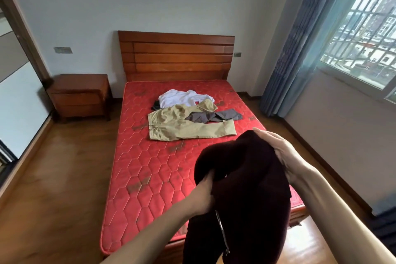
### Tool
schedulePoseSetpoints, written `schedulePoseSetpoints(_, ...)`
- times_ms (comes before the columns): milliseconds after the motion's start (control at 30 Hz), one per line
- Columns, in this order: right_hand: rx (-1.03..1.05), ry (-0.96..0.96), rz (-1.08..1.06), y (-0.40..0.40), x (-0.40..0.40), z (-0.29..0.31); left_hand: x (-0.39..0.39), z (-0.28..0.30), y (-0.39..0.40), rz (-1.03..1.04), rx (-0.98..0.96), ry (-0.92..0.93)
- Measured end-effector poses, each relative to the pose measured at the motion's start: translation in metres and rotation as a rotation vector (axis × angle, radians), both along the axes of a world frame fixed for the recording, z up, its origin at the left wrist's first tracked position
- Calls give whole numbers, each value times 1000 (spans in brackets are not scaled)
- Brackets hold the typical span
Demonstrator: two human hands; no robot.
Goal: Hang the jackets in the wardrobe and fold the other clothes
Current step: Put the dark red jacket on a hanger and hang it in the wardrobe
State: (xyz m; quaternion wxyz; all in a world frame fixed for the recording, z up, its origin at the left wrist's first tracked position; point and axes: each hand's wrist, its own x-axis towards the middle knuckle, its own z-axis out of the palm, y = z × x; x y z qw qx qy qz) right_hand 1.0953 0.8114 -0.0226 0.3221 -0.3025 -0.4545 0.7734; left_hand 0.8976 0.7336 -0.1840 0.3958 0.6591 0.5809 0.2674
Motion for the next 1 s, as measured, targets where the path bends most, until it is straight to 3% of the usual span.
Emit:
schedulePoseSetpoints(167,-24,12,28,-11,0,2,-10,27,30,408,377,-107)
schedulePoseSetpoints(300,-39,36,-9,-19,1,-2,-20,74,57,613,821,175)
schedulePoseSetpoints(333,-48,46,-27,-18,1,-4,-18,83,62,738,841,172)
schedulePoseSetpoints(400,-90,66,-62,-17,1,-3,-7,102,64,872,670,-7)
schedulePoseSetpoints(500,-109,79,-55,-18,0,-4,4,99,61,718,406,-191)
schedulePoseSetpoints(733,-111,97,-56,-22,-2,-11,3,80,29,284,389,-549)
schedulePoseSetpoints(867,-109,45,-105,-19,-5,-9,9,77,17,93,481,-491)
schedulePoseSetpoints(1000,-87,-66,-225,-14,3,-6,6,91,10,174,410,-443)
